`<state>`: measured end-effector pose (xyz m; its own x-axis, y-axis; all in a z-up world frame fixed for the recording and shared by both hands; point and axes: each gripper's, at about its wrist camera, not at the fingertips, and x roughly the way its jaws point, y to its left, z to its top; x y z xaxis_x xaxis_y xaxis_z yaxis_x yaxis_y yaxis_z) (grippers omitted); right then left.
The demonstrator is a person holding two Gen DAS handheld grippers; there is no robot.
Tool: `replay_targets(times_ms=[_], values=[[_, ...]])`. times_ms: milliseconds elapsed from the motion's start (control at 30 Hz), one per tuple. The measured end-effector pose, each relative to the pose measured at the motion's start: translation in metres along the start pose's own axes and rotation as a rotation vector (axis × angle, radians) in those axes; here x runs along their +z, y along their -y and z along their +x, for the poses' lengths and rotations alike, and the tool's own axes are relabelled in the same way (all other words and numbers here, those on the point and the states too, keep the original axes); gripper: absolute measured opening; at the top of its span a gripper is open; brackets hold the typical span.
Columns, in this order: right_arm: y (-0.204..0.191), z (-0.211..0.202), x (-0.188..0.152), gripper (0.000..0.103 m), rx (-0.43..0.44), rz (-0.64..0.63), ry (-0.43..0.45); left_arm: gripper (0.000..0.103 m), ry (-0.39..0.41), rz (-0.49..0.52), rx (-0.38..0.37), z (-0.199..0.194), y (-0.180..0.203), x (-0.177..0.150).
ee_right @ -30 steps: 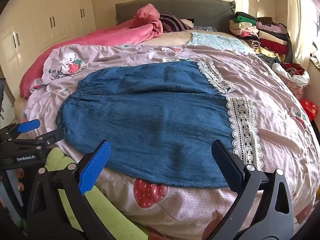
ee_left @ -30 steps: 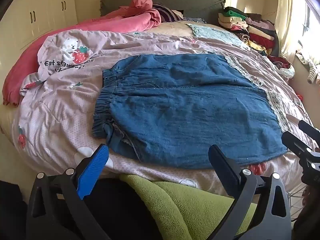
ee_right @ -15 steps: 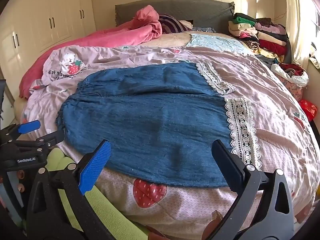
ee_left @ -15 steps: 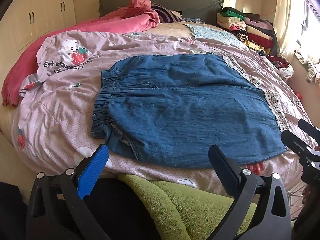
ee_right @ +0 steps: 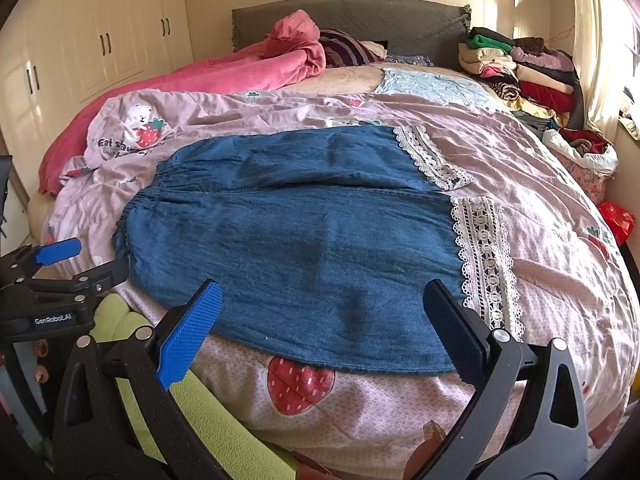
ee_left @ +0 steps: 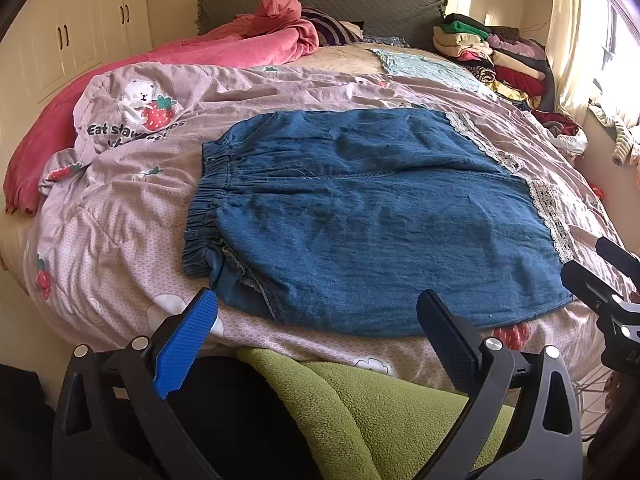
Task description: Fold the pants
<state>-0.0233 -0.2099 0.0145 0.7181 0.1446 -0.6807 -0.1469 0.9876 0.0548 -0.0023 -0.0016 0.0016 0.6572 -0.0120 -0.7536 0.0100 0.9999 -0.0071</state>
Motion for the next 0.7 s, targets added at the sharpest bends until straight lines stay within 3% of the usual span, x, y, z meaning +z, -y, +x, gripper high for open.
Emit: replay_targets(times_ms=[700], values=[[-0.0003,-0.0010,0.0001,0.095,-0.002,-0.005,-0.001,0.099,0.002,0.001,0.004,0.0000,-0.0018,0.0014]])
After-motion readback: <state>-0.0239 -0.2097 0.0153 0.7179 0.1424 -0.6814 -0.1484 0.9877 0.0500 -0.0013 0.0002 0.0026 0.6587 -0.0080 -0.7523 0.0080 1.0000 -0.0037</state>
